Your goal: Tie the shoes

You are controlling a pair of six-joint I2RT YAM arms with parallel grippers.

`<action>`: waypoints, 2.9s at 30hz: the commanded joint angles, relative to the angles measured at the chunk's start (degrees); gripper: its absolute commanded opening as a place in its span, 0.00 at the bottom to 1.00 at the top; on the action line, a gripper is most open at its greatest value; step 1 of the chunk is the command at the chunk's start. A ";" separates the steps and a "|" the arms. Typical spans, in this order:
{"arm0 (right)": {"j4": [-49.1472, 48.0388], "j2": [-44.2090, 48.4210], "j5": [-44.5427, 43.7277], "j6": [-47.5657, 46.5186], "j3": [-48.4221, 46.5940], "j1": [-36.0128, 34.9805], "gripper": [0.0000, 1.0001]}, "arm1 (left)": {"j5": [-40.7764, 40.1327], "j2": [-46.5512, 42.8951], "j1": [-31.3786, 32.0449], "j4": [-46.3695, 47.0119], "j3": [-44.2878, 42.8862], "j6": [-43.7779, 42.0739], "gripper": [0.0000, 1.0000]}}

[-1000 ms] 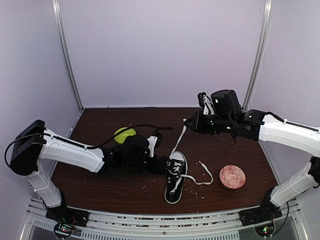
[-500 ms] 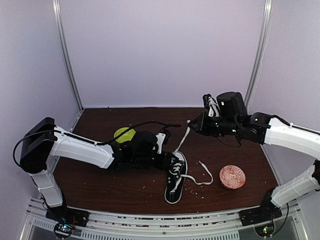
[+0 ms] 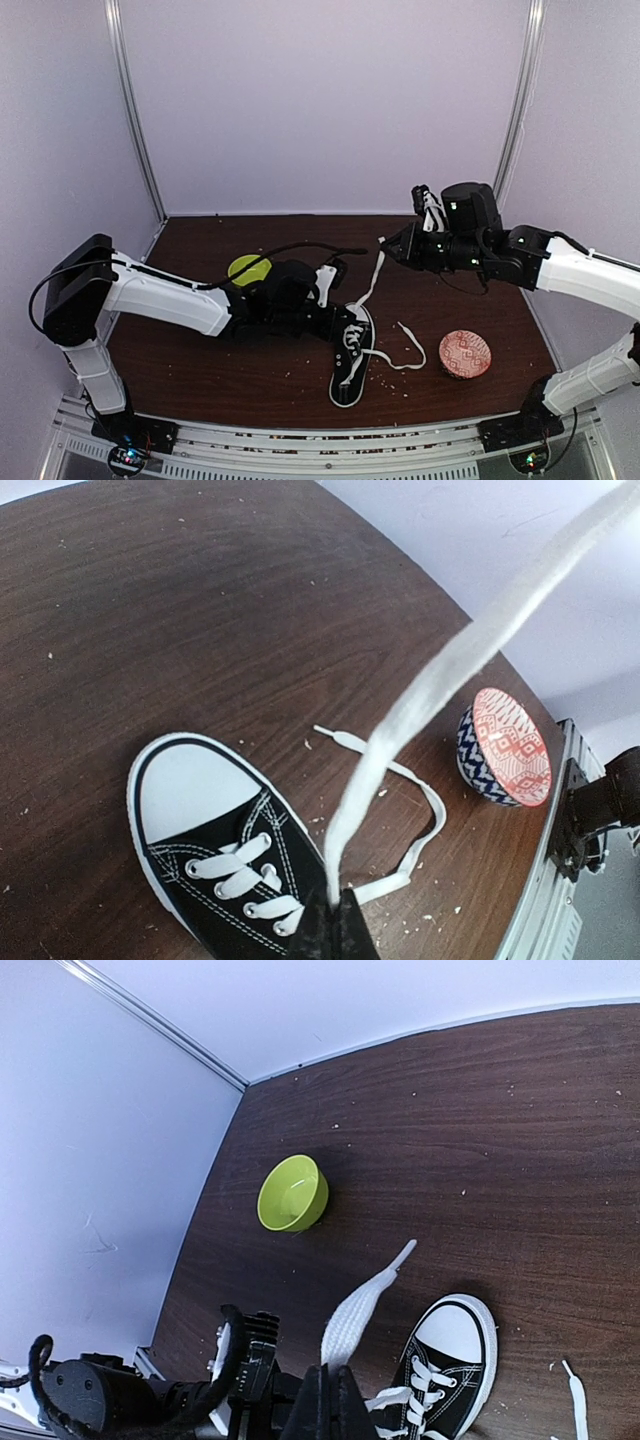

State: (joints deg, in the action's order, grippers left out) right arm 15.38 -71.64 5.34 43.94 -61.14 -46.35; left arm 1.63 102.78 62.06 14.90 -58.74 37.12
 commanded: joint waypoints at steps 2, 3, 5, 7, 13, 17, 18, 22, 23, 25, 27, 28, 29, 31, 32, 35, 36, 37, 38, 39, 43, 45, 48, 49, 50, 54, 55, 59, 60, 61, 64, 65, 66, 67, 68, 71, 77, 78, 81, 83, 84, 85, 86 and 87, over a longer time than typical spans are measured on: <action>2.04 -3.20 -3.68 -0.96 -1.66 -0.62 0.00 | 0.93 -1.04 -0.36 3.77 1.29 -0.40 0.00; 2.53 -4.33 -4.47 -1.42 -2.36 -0.67 0.00 | 0.90 -1.46 -0.36 3.60 1.60 -0.26 0.00; 3.55 -6.90 -6.06 -2.10 -3.77 -0.77 0.00 | 0.74 -2.22 -0.36 3.02 2.20 0.24 0.00; 4.79 -10.17 -7.61 -2.72 -5.53 -0.76 0.00 | 0.15 -2.94 -0.36 1.94 2.55 1.15 0.00; 11.34 -17.66 -9.99 -4.59 -11.22 -0.81 0.59 | -1.59 -3.93 -0.36 -2.95 2.80 4.08 0.00; 14.38 -15.87 -13.27 -5.22 -8.50 -0.44 0.75 | -1.87 -5.23 -0.36 -3.36 4.03 5.13 0.00; 14.94 -15.08 -13.98 -5.20 -7.23 -0.27 0.77 | -2.09 -5.71 -0.36 -3.05 4.52 5.30 0.00; 14.93 -12.24 -13.34 -5.32 -0.36 0.82 0.77 | -2.78 -7.24 -0.36 -2.76 5.64 5.58 0.00; 15.65 -12.28 -12.89 -5.67 0.46 0.94 0.75 | -2.83 -7.54 -0.36 -2.96 5.65 5.59 0.00; 18.50 -13.22 -13.52 -5.97 0.89 1.00 0.72 | -2.70 -7.98 -0.36 -3.62 5.53 5.59 0.00; 20.14 -14.71 -13.99 -6.58 1.49 1.15 0.68 | -2.48 -8.11 -0.36 -3.80 5.48 5.30 0.00; 20.77 -15.48 -13.72 -6.88 1.66 1.44 0.66 | -2.39 -8.05 -0.36 -4.05 5.41 5.13 0.00; 21.31 -16.27 -13.26 -7.31 1.80 1.63 0.65 | -2.38 -7.95 -0.36 -4.38 5.21 4.94 0.00; 21.68 -17.57 -12.30 -8.40 2.17 1.78 0.62 | -2.13 -7.82 -0.36 -5.58 4.52 4.74 0.00; 21.67 -18.23 -12.08 -8.99 2.50 1.79 0.61 | -1.92 -7.78 -0.36 -5.92 4.29 4.65 0.00; 21.12 -21.35 -10.31 -10.67 3.19 2.19 0.59 | -1.74 -7.48 -0.36 -5.55 4.37 4.45 0.00; 21.21 -22.53 -9.40 -11.14 3.14 2.34 0.58 | -1.84 -7.28 -0.36 -5.31 4.42 4.51 0.00; 21.34 -23.67 -8.85 -11.43 3.13 2.39 0.56 | -1.93 -7.11 -0.36 -5.28 4.38 4.65 0.00; 21.43 -24.55 -8.52 -11.62 3.20 2.40 0.55 | -1.91 -7.00 -0.36 -5.24 4.30 4.85 0.00; 21.38 -25.20 -8.32 -11.79 3.41 2.45 0.53 | -1.87 -6.94 -0.36 -5.10 4.25 5.04 0.00; 20.02 -26.64 -6.94 -11.98 4.69 2.74 0.49 | -1.88 -7.13 -0.28 -4.56 4.49 6.01 0.00; 20.11 -27.20 -7.18 -11.96 4.94 2.75 0.46 | -1.93 -7.30 -0.28 -4.73 4.59 6.03 0.00; 19.91 -26.79 -7.83 -11.58 5.96 2.83 0.45 | -1.92 -7.51 -0.29 -5.30 4.56 5.90 0.00; 19.87 -26.64 -7.92 -11.45 6.40 2.91 0.44 | -1.90 -7.51 -0.28 -5.40 4.52 5.78 0.00; 19.80 -26.47 -8.02 -11.23 6.84 2.99 0.44 | -1.78 -7.51 -0.28 -5.40 4.51 5.77 0.00; 18.90 -25.99 -7.85 -10.91 8.83 3.30 0.43 | -1.72 -7.51 -0.19 -5.39 4.49 5.77 0.00; 18.78 -26.22 -7.89 -10.84 9.18 3.47 0.40 | -1.69 -7.51 -0.19 -5.36 4.51 5.79 0.00; 16.90 -27.16 -6.88 -10.51 10.07 4.02 0.26 | -1.63 -7.53 -0.10 -5.38 4.42 5.69 0.00; 16.54 -27.37 -6.78 -10.46 10.01 4.07 0.19 | -1.55 -7.51 -0.10 -5.37 4.42 5.61 0.00; 16.26 -27.67 -6.69 -10.46 9.93 4.05 0.14 | -1.57 -7.51 -0.10 -5.28 4.42 5.52 0.00; 14.69 -27.53 -6.66 -10.69 10.14 4.07 0.00 | -1.51 -7.68 -0.10 -5.05 4.34 5.45 0.00; 14.16 -27.16 -6.73 -10.72 10.43 4.07 0.00 | -1.42 -7.68 -0.10 -4.83 4.35 5.39 0.00; 13.69 -26.55 -6.89 -10.72 10.73 4.07 0.00 | -1.21 -7.55 -0.10 -4.68 4.26 5.31 0.00; 13.33 -25.75 -7.00 -10.70 10.93 4.07 0.00 | -0.94 -7.51 -0.10 -4.37 4.25 5.14 0.00; 12.94 -24.53 -6.94 -10.88 11.20 4.08 0.00 | -0.60 -7.43 -0.06 -4.02 4.20 4.89 0.00; 11.84 -19.19 -6.73 -11.07 11.66 4.07 0.00 | 0.58 -7.10 -0.10 -2.61 4.40 4.09 0.00; 10.39 -5.75 -6.74 -10.35 11.45 4.07 0.00 | 5.00 -5.90 -0.19 -1.66 3.37 0.06 0.00; 9.58 -3.13 -6.19 -9.96 11.34 4.07 0.00 | 5.80 -5.78 -0.19 -1.28 3.36 -0.44 0.00; 5.51 1.16 -3.85 -9.36 11.07 4.07 0.00 | 8.14 -5.50 -0.28 -0.70 3.13 -2.20 0.00; 3.80 2.35 -2.47 -8.86 9.94 4.07 0.00 | 10.11 -5.25 -0.36 -0.78 2.82 -3.30 0.00; 3.18 2.53 -1.71 -8.69 9.33 4.05 0.00 | 10.84 -5.11 -0.43 -0.78 2.65 -3.75 0.00; 2.51 2.57 -0.85 -8.37 8.49 4.05 0.00 | 11.48 -4.93 -0.45 -0.75 2.52 -4.08 0.00; 1.61 2.56 0.04 -8.11 7.76 3.94 0.00 | 11.87 -4.65 -0.52 -0.86 2.37 -4.35 0.00; 0.09 2.49 1.28 -7.61 6.96 3.84 0.00 | 12.31 -4.35 -0.60 -0.90 2.26 -4.61 0.00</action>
State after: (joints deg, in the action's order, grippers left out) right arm 20.84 -69.34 2.39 34.61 -51.22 -42.50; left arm 9.87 97.21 62.02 11.05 -54.30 35.64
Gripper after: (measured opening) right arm 0.009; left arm 0.012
